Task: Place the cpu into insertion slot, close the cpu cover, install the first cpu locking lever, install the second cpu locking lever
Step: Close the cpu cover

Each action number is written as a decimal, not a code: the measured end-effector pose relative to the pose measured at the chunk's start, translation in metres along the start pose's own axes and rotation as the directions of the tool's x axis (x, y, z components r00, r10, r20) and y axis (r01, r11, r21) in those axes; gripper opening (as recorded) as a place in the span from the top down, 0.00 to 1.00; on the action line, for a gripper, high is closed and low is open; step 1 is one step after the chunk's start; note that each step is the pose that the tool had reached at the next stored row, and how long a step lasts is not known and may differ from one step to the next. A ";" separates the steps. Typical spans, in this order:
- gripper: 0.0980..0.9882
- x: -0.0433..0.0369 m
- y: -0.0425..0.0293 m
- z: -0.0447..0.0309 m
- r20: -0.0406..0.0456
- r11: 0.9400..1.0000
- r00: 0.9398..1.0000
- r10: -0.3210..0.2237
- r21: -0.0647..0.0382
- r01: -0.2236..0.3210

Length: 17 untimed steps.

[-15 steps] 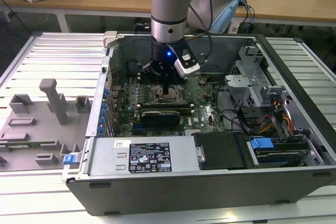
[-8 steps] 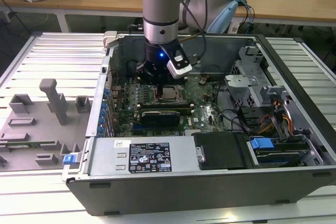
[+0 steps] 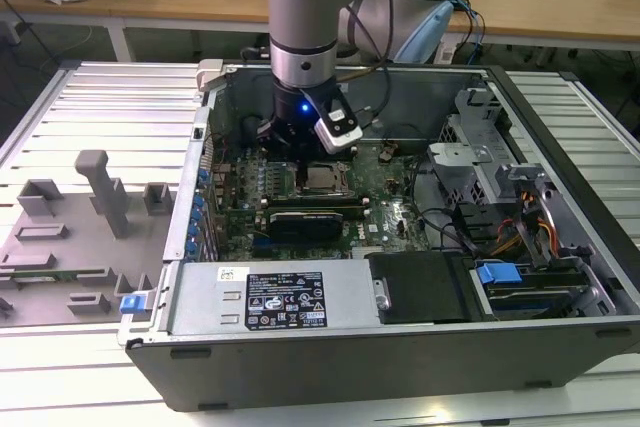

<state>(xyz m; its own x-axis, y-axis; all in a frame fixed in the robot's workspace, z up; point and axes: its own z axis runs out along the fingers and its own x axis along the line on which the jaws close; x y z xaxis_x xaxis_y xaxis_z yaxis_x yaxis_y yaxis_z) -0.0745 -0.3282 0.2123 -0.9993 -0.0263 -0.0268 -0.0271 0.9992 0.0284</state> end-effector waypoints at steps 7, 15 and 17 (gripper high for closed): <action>0.99 0.0002 0.0000 0.0046 0.000 1.000 1.000 0.000 -0.003 0.000; 0.99 0.0001 0.0000 0.0027 0.002 0.997 1.000 0.002 -0.074 -0.002; 0.99 -0.0002 -0.0012 0.0025 0.002 0.997 1.000 0.002 -0.080 -0.002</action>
<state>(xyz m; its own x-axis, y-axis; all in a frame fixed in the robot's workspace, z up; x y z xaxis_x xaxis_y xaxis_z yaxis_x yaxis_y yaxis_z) -0.0741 -0.3292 0.2098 -0.9993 -0.0244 -0.0288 -0.0274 0.9937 0.1085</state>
